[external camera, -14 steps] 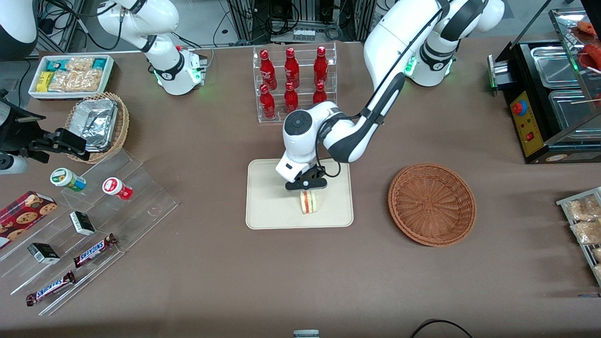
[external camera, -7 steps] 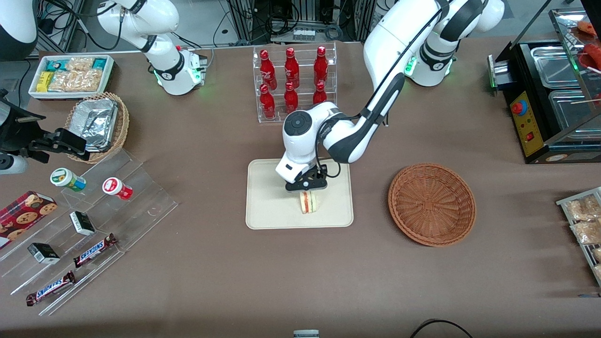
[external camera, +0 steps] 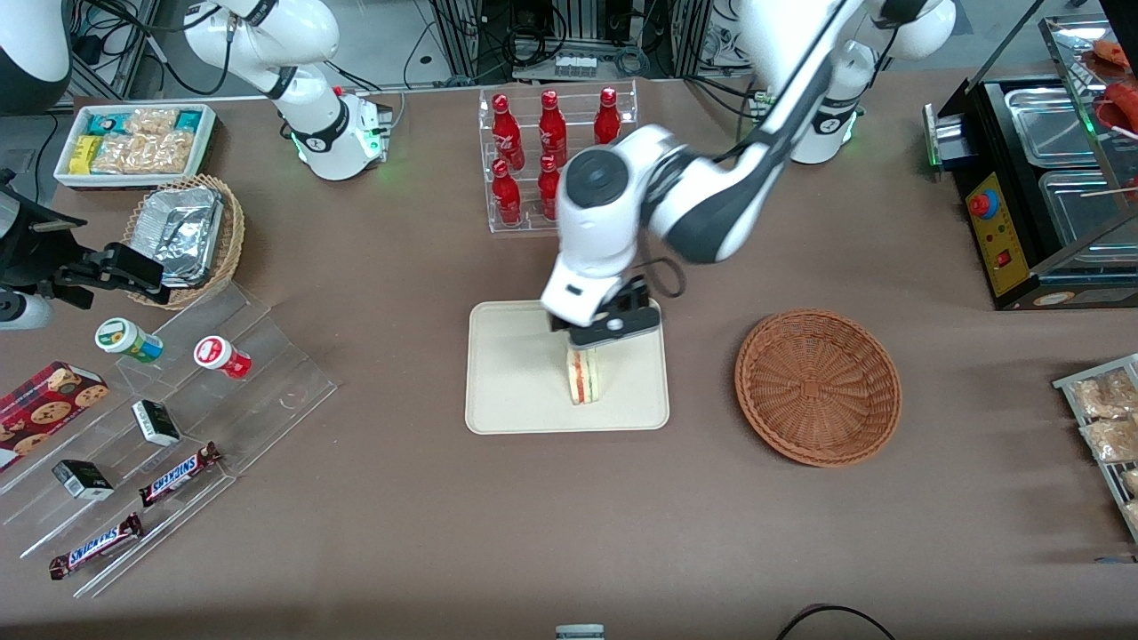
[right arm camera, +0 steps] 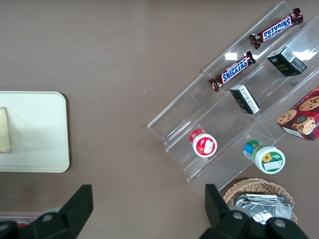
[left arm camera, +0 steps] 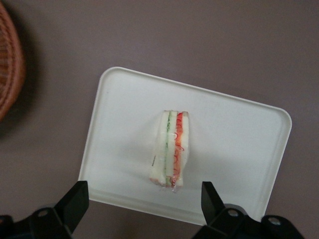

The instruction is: Place sandwich from basket to tray

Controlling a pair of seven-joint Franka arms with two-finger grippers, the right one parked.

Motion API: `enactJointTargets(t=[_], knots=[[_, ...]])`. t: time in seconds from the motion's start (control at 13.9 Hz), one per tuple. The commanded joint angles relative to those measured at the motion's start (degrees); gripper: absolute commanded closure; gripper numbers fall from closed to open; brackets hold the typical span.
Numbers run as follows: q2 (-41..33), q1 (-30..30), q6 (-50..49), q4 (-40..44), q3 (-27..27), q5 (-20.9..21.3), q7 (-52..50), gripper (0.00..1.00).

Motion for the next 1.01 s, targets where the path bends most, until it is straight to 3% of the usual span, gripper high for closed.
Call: enactJointTargets(t=[0.0, 0.29, 0.94], knots=[[-8.06, 4.23, -5.79, -2.03, 0.00, -2.24, 0.30, 0.01], [-15.28, 11.60, -13.80, -1.68, 0.00, -2.16, 2.14, 0.01], [-17.75, 34.20, -27.07, 5.61, 0.00, -3.91, 36.66, 0.01]])
